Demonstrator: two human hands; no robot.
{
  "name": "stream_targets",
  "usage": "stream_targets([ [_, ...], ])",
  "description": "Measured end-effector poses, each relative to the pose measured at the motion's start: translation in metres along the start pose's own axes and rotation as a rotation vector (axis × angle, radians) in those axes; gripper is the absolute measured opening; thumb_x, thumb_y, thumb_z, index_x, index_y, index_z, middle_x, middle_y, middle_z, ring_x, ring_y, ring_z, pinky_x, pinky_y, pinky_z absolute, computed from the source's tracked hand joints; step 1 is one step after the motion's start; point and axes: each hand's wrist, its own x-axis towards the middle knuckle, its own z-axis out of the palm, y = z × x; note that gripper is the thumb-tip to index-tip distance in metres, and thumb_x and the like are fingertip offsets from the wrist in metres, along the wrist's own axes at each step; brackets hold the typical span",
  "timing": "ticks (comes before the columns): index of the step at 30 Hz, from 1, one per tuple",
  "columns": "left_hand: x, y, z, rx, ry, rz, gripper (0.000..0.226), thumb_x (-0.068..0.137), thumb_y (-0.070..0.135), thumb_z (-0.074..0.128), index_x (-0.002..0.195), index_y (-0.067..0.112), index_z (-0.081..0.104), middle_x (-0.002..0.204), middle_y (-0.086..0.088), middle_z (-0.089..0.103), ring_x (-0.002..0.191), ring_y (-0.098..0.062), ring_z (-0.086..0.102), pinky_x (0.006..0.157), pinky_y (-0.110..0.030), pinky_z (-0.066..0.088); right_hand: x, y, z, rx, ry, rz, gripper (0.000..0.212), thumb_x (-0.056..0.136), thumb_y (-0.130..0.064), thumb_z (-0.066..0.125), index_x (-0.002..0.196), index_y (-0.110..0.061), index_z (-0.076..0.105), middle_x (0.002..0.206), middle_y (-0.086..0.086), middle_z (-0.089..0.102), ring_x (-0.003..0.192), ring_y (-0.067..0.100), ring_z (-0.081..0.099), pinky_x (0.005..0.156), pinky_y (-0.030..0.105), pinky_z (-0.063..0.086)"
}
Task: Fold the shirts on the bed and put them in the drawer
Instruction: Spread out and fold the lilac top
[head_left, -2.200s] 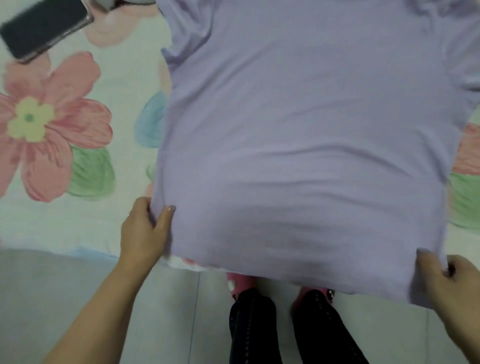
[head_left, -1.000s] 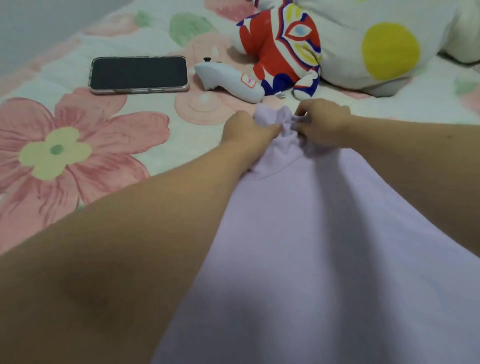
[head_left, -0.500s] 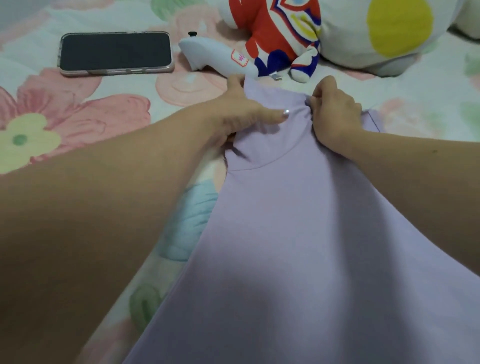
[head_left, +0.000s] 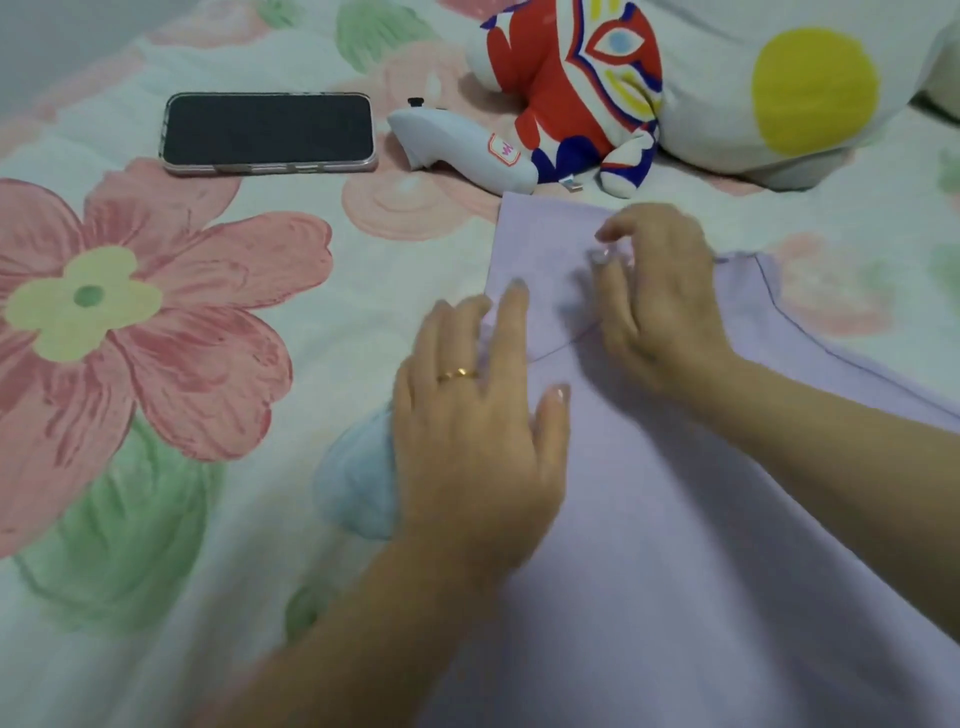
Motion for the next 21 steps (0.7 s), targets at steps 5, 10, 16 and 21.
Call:
stream_targets([
  [5,-0.071,-0.012,0.003,0.252,-0.351,-0.028,0.068,0.082,0.05,0.036,0.134,0.008,0.045,0.141,-0.013,0.043,0.128,-0.035,0.042,0.104,-0.04,0.023,-0.014,0.011,0.013,-0.22,-0.633,-0.138,0.052,0.099,-0.039,0.024,0.148,-0.023,0.014,0.157,-0.001,0.011,0.145,0.017,0.009,0.116,0.032,0.0],
  [10,-0.09,-0.02,-0.023,0.156,-0.238,-0.267,0.075,0.074,0.048,0.044,0.127,-0.005,0.05,0.125,-0.025,0.056,0.113,-0.038,0.056,0.094,-0.036,0.03,0.051,0.029,0.032,-0.325,-0.678,-0.004,0.056,0.098,-0.041,0.025,0.148,-0.032,0.001,0.158,-0.003,0.0,0.145,0.021,-0.001,0.115,0.041,-0.001],
  [16,-0.131,-0.039,-0.063,0.05,-0.242,-0.674,0.076,0.058,0.049,0.071,0.103,-0.012,0.063,0.084,-0.032,0.065,0.076,-0.047,0.064,0.07,-0.05,0.052,0.101,-0.002,0.027,-0.347,-0.795,-0.208,0.093,0.074,-0.042,0.071,0.142,-0.045,0.008,0.153,-0.001,0.024,0.143,0.024,0.006,0.11,0.051,0.01],
  [21,-0.139,-0.043,-0.082,0.103,-0.329,-0.685,0.05,0.064,0.031,0.075,0.099,-0.004,0.069,0.09,-0.028,0.067,0.086,-0.043,0.064,0.077,-0.048,0.05,0.094,-0.018,0.013,-0.617,-0.739,-0.396,0.029,0.085,-0.035,0.061,0.11,-0.024,0.055,0.108,0.003,0.056,0.105,0.025,0.031,0.085,0.041,0.023],
])
